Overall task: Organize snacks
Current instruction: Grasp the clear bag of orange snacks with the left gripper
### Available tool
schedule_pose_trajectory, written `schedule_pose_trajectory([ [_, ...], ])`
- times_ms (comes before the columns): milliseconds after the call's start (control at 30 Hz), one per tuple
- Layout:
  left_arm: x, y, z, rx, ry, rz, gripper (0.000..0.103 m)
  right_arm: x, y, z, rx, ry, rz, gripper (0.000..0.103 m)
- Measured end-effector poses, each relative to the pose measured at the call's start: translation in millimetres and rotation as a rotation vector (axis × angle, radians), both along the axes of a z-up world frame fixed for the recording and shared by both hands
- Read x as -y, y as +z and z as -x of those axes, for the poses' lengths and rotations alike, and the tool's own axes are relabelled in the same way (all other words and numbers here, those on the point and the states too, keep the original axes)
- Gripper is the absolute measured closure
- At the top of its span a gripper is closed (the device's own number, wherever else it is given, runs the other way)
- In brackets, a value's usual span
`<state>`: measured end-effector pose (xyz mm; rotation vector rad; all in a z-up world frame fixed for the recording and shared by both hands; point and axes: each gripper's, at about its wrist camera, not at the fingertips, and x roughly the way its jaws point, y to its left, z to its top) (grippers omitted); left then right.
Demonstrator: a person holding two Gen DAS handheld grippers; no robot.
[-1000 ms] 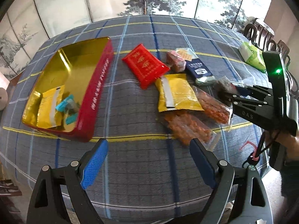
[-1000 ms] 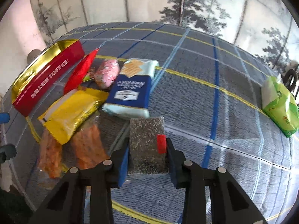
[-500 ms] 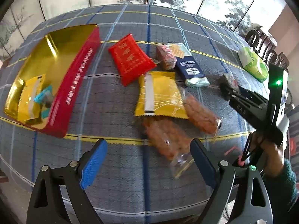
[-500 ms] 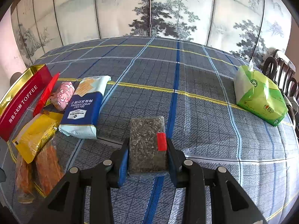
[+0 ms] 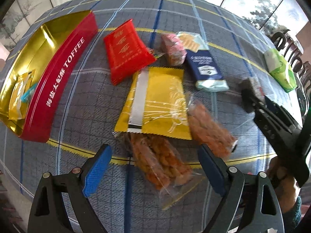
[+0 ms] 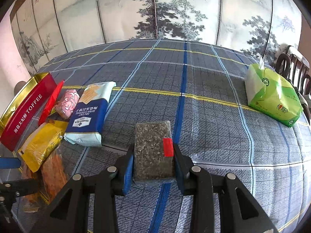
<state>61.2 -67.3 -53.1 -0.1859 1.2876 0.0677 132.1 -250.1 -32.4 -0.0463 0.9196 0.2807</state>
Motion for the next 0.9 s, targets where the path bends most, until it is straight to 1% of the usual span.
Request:
schedule_pose_trajectory([
  [167, -8.0, -8.2, 4.9, -0.023, 0.008, -0.007, 0.026, 0.8, 0.0, -1.6, -0.002, -0.009, -0.013, 0.067],
  [367, -9.8, -6.7, 11.7, 0.005, -0.044, -0.065, 0.040, 0.9, 0.2, -2.2, -0.001, -0.010, -0.008, 0.067],
  [433, -11.9, -5.6, 13.4, 0.013, -0.054, -0.091, 0.053, 0.7, 0.2, -2.4, 0.000, -0.009, -0.003, 0.067],
  [467, -13.5, -4.7, 14.5, 0.020, -0.059, -0.098, 0.056, 0.6, 0.1, -2.4, 0.000, -0.009, -0.001, 0.067],
  [533, -17.7, -3.1, 16.5, 0.028, -0.066, -0.095, 0.067, -0.3, 0.2, -2.0, 0.001, -0.009, 0.004, 0.067],
  [633, -23.0, -1.8, 17.4, 0.028, -0.075, -0.078, 0.067, -2.0, 0.3, -1.5, 0.002, -0.008, 0.014, 0.067],
  [900, -33.8, 4.0, 28.3, 0.033, -0.118, -0.075, 0.067, -5.4, 0.6, 0.5, 0.005, -0.008, 0.027, 0.067],
])
